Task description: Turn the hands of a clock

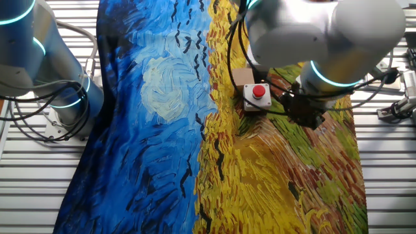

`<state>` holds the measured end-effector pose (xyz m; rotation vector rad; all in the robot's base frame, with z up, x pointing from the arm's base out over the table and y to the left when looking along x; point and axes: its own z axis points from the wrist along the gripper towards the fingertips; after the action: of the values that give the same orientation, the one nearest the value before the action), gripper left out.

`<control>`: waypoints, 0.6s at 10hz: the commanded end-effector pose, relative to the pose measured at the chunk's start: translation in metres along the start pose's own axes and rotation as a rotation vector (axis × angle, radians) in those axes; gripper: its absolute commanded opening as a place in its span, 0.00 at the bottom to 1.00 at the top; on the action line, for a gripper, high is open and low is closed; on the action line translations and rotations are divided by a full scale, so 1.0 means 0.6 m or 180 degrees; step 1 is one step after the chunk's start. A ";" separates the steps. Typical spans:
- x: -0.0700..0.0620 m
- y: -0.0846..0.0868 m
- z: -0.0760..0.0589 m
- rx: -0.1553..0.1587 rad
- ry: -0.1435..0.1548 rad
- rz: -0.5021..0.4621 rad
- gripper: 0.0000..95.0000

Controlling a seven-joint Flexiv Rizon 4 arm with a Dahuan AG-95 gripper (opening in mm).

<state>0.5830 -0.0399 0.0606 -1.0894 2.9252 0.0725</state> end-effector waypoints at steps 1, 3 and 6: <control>-0.013 0.052 0.005 0.0081 0.0015 0.0270 0.00; -0.019 0.014 0.005 0.0029 -0.0018 0.0222 0.00; -0.025 -0.061 0.005 0.0024 0.0002 0.0020 0.00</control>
<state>0.6207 -0.0571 0.0545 -0.9752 2.9664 0.0749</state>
